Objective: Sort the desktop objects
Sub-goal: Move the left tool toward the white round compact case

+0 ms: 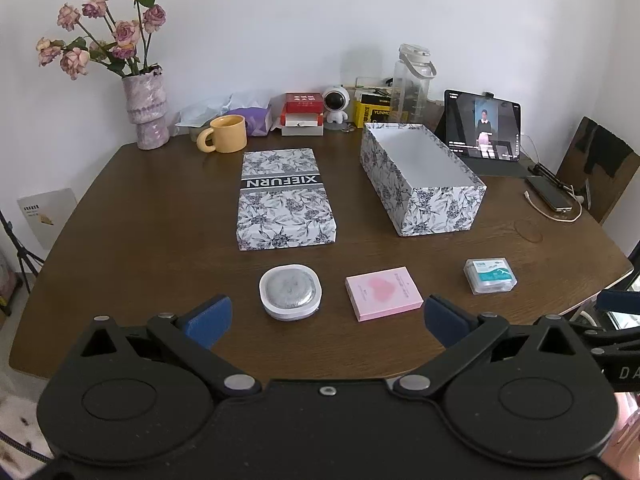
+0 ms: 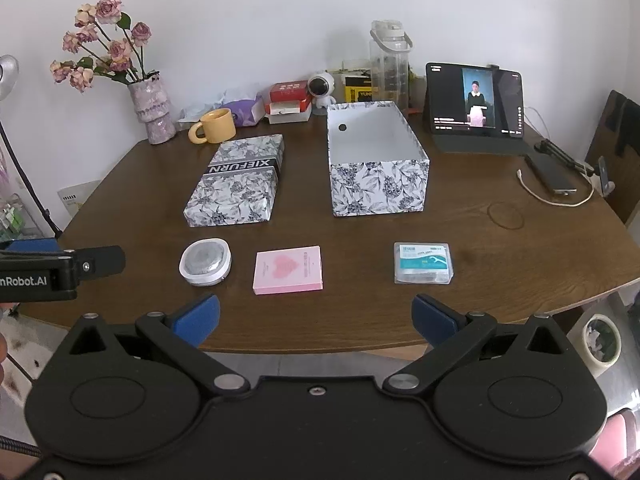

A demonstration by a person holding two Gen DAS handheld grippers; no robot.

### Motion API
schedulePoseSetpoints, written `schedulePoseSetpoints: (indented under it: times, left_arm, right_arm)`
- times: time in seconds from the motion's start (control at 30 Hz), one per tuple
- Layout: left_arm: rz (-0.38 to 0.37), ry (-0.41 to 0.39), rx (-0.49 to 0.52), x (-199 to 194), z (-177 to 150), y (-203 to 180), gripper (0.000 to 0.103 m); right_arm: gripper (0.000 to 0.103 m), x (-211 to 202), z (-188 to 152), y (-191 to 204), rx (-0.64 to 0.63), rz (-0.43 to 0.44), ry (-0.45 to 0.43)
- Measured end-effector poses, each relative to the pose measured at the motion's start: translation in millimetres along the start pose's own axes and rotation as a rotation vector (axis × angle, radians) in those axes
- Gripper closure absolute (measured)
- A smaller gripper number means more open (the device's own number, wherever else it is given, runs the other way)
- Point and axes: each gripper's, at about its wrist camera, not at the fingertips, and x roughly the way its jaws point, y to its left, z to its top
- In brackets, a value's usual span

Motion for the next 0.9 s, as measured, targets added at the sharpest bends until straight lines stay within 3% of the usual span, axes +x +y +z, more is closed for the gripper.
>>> schedulePoseSetpoints:
  times: [0.9]
  left_arm:
    - [-0.028,0.026,-0.011,8.9,0.0,4.5,0.000]
  right_arm:
    - [0.000,10.5,-0.4,-5.2,0.007,0.011,0.004]
